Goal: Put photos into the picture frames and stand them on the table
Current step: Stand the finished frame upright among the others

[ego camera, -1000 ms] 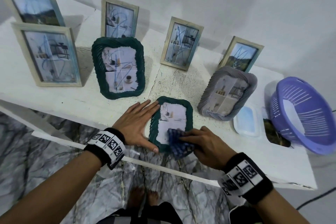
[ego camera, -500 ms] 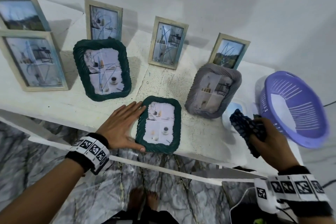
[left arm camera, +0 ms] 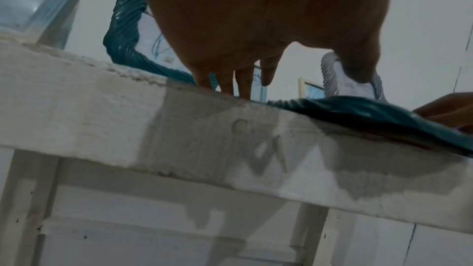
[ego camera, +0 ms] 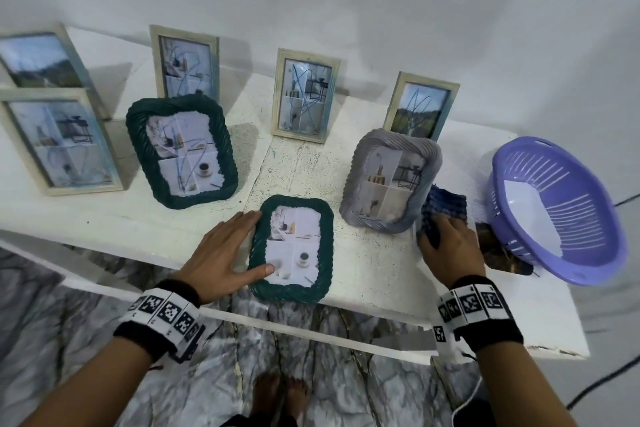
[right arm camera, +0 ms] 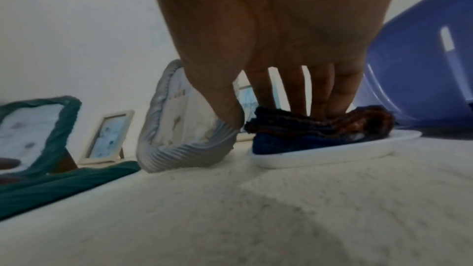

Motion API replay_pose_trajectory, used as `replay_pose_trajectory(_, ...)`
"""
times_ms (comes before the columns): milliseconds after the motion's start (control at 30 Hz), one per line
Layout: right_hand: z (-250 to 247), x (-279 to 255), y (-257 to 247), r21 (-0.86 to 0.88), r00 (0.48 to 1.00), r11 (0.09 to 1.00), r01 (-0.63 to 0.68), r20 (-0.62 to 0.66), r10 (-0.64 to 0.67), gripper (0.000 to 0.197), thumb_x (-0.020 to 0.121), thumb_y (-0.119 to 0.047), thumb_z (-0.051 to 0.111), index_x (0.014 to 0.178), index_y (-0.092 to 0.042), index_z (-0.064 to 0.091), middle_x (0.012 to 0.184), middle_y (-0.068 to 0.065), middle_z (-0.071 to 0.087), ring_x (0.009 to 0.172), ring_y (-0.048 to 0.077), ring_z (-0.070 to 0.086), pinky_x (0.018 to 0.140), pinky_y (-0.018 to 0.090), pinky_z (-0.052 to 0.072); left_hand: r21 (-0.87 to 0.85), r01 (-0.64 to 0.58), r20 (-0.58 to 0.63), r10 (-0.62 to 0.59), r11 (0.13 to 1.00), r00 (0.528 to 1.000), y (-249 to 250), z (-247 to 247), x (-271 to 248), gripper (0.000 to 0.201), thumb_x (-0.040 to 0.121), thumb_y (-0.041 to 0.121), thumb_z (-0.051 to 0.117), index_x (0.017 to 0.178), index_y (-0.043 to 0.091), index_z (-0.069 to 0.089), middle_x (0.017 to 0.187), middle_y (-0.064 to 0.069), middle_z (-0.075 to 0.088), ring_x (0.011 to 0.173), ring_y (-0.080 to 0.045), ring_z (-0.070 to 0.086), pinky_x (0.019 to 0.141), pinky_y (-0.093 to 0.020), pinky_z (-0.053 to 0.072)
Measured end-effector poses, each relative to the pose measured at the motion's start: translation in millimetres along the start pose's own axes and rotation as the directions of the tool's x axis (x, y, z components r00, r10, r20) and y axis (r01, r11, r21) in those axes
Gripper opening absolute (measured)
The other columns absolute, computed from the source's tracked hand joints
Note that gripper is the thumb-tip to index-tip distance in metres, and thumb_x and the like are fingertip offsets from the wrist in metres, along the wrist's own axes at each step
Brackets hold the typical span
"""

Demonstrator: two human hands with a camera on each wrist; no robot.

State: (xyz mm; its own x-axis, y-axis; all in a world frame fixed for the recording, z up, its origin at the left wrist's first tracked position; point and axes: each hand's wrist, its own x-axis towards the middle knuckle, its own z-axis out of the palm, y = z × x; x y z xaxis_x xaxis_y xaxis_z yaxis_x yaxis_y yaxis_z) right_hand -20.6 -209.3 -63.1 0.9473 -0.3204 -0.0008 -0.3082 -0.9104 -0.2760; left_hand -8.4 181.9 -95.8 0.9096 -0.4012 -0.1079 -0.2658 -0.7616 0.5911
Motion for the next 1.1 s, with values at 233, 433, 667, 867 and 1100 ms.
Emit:
replay_pose_trajectory(233, 19, -62, -58, 0.304, 0.966, 0.925, 0.227, -0.191, -0.175, 0.025, 0.088, -0.014, 0.064, 0.112, -0.007, 0.061, 0.098, 0.012, 0.062, 0.086, 0.026, 0.057, 0.074, 0.035, 0.05, 0.03, 0.142, -0.183, -0.135, 0.989, 0.974, 26, 22, -1, 0.09, 0.081, 0.078, 0.031, 0.151, 0.021, 0.03, 0.152, -0.004, 0.038, 0.135, -0.022, 0.035, 0.11, -0.036, 0.032)
replay_pose_trajectory(433, 52, -88, -113, 0.506, 0.956, 0.854, 0.121, 0.171, -0.237, 0.063, 0.091, -0.039, 0.044, 0.149, -0.023, 0.028, 0.115, 0.003, 0.064, 0.096, 0.025, 0.061, 0.083, 0.035, 0.05, -0.029, 0.282, -0.203, -0.282, 0.959, 0.938, 58, 35, 0, 0.099, 0.073, 0.08, 0.027, 0.15, 0.018, 0.03, 0.15, -0.008, 0.038, 0.132, -0.03, 0.035, 0.107, -0.04, 0.035)
replay_pose_trajectory(667, 44, -85, -123, 0.872, 0.959, 0.438, -0.218, 0.275, -0.07, 0.053, 0.093, -0.014, 0.06, 0.14, -0.025, 0.039, 0.117, -0.006, 0.06, 0.1, 0.006, 0.061, 0.08, 0.021, 0.053, -0.085, 0.382, -0.179, -0.391, 0.92, 0.903, 68, 46, 11, 0.1, 0.069, 0.094, 0.027, 0.144, 0.027, 0.033, 0.143, -0.001, 0.043, 0.129, -0.028, 0.041, 0.106, -0.048, 0.037)
replay_pose_trajectory(867, 31, -79, -127, 0.917, 0.921, -0.096, -0.387, 0.38, -0.083, 0.032, 0.098, -0.012, 0.052, 0.13, -0.016, 0.053, 0.119, 0.014, 0.064, 0.102, 0.026, 0.065, 0.082, 0.041, 0.054, -0.394, 0.394, -0.138, -0.477, 0.83, 0.868, 93, 35, 18, 0.092, 0.066, 0.096, 0.035, 0.129, 0.029, 0.048, 0.135, 0.005, 0.054, 0.125, -0.022, 0.049, 0.104, -0.047, 0.043)
replay_pose_trajectory(1100, 10, -81, -142, 0.981, 0.961, 0.061, -0.182, 0.19, -0.199, 0.025, 0.1, -0.004, 0.045, 0.118, -0.013, 0.06, 0.114, 0.002, 0.067, 0.093, 0.017, 0.068, 0.076, 0.032, 0.055, -0.856, 0.18, -0.023, -0.383, 0.485, 0.923, 127, 18, 21, 0.073, 0.076, 0.071, 0.06, 0.132, 0.025, 0.051, 0.123, 0.004, 0.064, 0.106, 0.002, 0.062, 0.092, -0.022, 0.051)
